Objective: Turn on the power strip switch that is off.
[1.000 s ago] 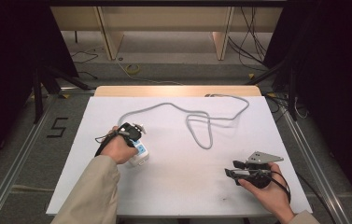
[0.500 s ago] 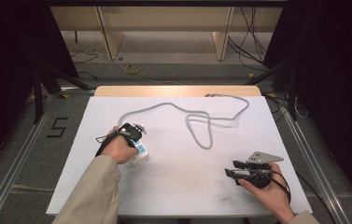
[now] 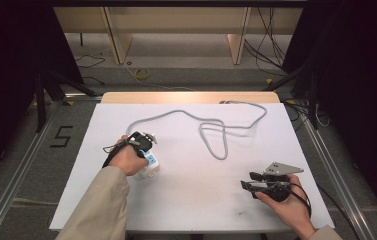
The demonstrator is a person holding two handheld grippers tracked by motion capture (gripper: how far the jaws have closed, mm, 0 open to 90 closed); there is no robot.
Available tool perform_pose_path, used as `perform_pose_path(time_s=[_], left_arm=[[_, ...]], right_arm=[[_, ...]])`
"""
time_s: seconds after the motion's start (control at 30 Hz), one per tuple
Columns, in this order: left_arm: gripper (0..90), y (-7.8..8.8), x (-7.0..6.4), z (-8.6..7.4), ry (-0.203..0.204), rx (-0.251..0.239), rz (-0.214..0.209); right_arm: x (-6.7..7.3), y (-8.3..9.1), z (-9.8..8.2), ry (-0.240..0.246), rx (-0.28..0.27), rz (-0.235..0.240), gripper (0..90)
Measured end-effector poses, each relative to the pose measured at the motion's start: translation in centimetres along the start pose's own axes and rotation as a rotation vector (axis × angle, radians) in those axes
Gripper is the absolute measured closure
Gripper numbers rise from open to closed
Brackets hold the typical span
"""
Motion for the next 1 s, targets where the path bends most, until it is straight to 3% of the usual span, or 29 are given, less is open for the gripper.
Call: perform_pose_path(time_s=[0.8, 1.0], left_arm=[[89.8, 0.1, 0.04, -0.09, -0.007, -0.023, 0.001], [89.9, 0.18, -0.08, -0.08, -0.003, -0.03, -0.019]], right_arm=[[0.01, -0.01, 0.01, 0.0, 0.001, 0.0, 49.5], [0.05, -0.04, 0.0, 0.001, 0.002, 0.003, 49.5]])
Point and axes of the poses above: each handheld gripper's, and its own axes: y roughly backward along the jaws, z roughly out of its top, x roughly to its left, the point moved 7 cm from there along -y, roughly forward along the jaws
